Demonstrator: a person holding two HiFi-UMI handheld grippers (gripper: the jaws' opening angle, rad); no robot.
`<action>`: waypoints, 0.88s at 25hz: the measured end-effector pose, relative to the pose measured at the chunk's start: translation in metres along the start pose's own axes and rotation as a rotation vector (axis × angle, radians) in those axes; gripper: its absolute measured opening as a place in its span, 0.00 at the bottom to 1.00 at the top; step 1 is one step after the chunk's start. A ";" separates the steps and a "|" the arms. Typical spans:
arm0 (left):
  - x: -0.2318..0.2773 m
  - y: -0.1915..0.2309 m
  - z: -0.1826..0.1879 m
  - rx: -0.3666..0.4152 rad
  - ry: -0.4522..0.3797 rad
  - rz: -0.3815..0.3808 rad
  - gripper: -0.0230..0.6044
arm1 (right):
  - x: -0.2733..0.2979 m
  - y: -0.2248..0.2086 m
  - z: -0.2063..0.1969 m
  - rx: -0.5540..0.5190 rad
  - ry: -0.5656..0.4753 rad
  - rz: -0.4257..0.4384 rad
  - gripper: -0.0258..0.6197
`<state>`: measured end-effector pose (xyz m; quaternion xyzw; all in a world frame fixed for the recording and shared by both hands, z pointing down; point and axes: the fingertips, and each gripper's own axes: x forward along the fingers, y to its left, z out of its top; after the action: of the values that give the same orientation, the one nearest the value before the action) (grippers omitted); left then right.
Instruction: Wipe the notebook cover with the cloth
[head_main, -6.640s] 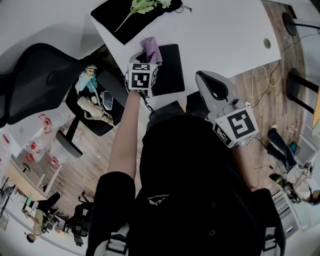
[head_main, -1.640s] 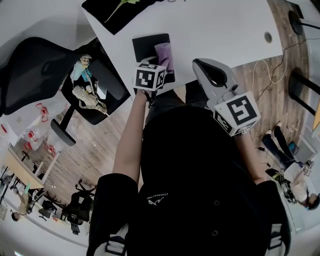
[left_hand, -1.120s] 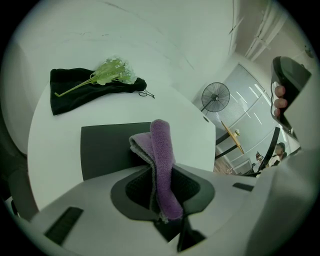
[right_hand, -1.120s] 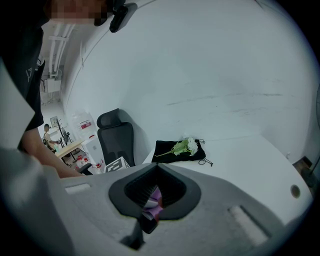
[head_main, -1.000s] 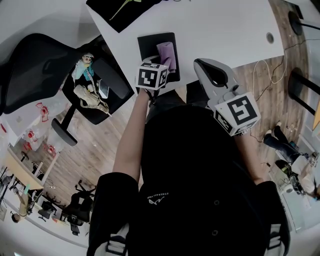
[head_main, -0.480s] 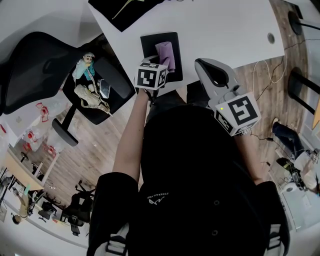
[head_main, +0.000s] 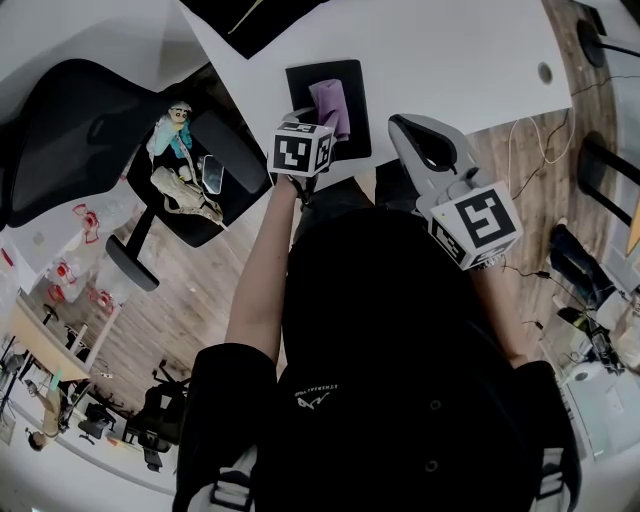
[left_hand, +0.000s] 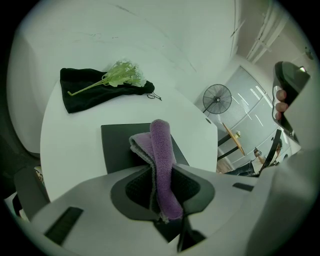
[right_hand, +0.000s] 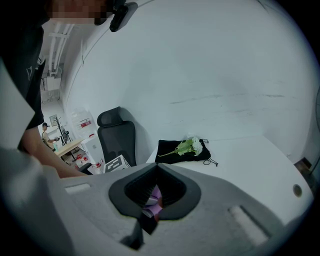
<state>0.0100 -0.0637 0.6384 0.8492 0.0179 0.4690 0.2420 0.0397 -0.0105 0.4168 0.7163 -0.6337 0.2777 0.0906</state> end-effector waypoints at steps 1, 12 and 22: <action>-0.001 0.002 0.000 -0.002 -0.002 0.001 0.17 | 0.001 0.001 0.000 0.000 0.001 0.000 0.05; -0.006 0.012 -0.010 -0.022 0.001 0.009 0.18 | 0.004 0.011 -0.001 0.001 0.002 0.002 0.05; -0.012 0.021 -0.013 -0.039 -0.001 0.017 0.18 | 0.008 0.014 -0.001 0.000 0.005 0.004 0.05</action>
<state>-0.0114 -0.0801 0.6438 0.8448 0.0015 0.4707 0.2544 0.0258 -0.0190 0.4187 0.7142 -0.6351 0.2796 0.0917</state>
